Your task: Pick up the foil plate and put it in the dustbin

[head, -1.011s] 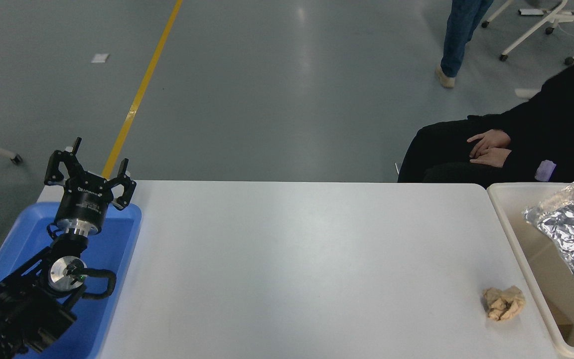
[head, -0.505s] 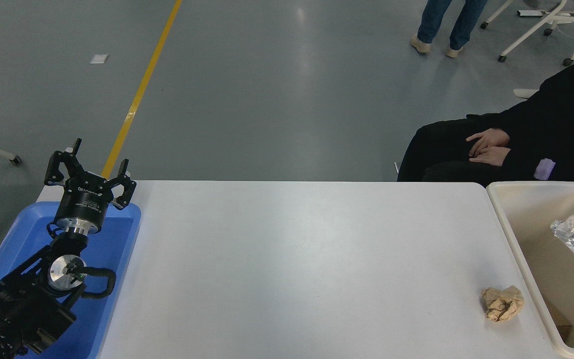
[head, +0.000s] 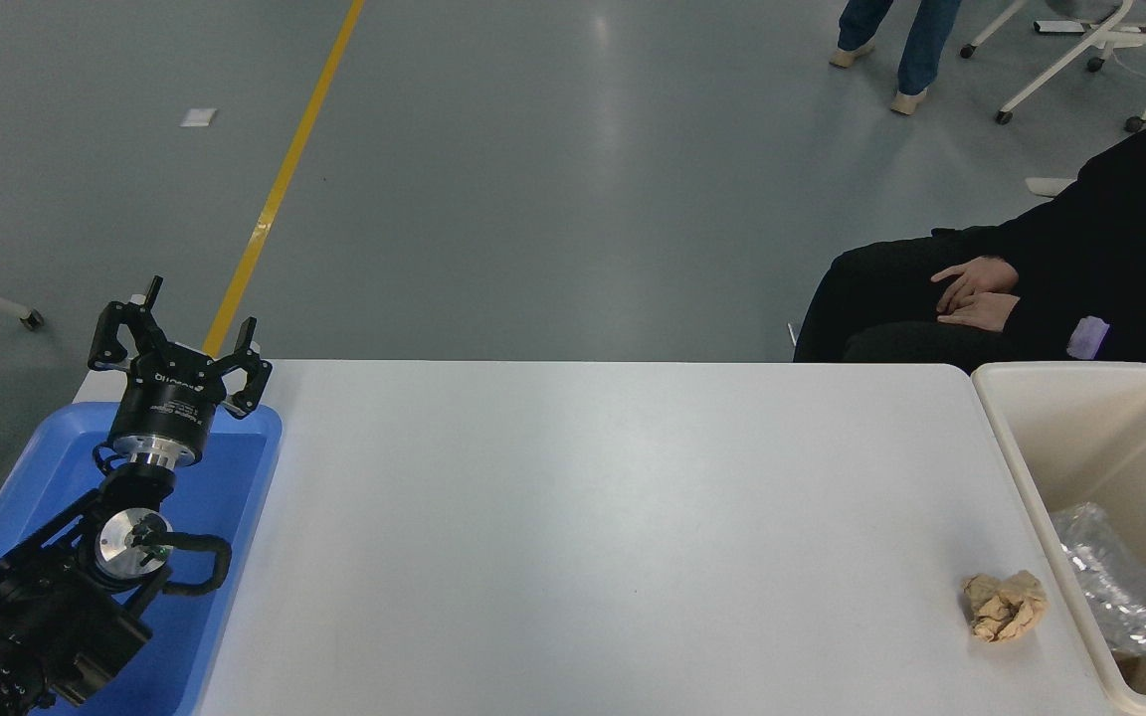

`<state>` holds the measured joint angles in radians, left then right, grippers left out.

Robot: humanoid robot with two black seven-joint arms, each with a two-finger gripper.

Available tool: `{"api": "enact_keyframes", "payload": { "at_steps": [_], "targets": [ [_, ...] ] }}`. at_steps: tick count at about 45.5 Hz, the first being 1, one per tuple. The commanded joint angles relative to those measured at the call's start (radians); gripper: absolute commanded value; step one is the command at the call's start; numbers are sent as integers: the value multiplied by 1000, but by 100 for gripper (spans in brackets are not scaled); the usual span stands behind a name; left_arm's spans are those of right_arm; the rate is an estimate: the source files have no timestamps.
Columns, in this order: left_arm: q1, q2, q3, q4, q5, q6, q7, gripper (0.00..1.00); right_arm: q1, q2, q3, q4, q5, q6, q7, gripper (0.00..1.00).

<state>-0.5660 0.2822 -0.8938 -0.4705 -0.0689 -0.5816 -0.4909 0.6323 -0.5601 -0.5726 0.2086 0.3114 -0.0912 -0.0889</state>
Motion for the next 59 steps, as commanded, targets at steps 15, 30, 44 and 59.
{"api": "enact_keyframes", "payload": {
  "at_steps": [15, 30, 44, 59],
  "targets": [
    [0, 0, -1, 0, 0, -1, 0, 99, 463, -327, -163, 811, -232, 28, 0, 100],
    [-2, 0, -1, 1, 0, -1, 0, 99, 999, -296, -581, 1020, -229, 469, 0, 100],
    [0, 0, -1, 0, 0, -1, 0, 99, 1425, 3, -825, 1019, -233, 877, 0, 100],
    [0, 0, 1, 1, 0, -1, 0, 99, 1679, 166, -797, 1184, -301, 877, 0, 100]
  ]
}}
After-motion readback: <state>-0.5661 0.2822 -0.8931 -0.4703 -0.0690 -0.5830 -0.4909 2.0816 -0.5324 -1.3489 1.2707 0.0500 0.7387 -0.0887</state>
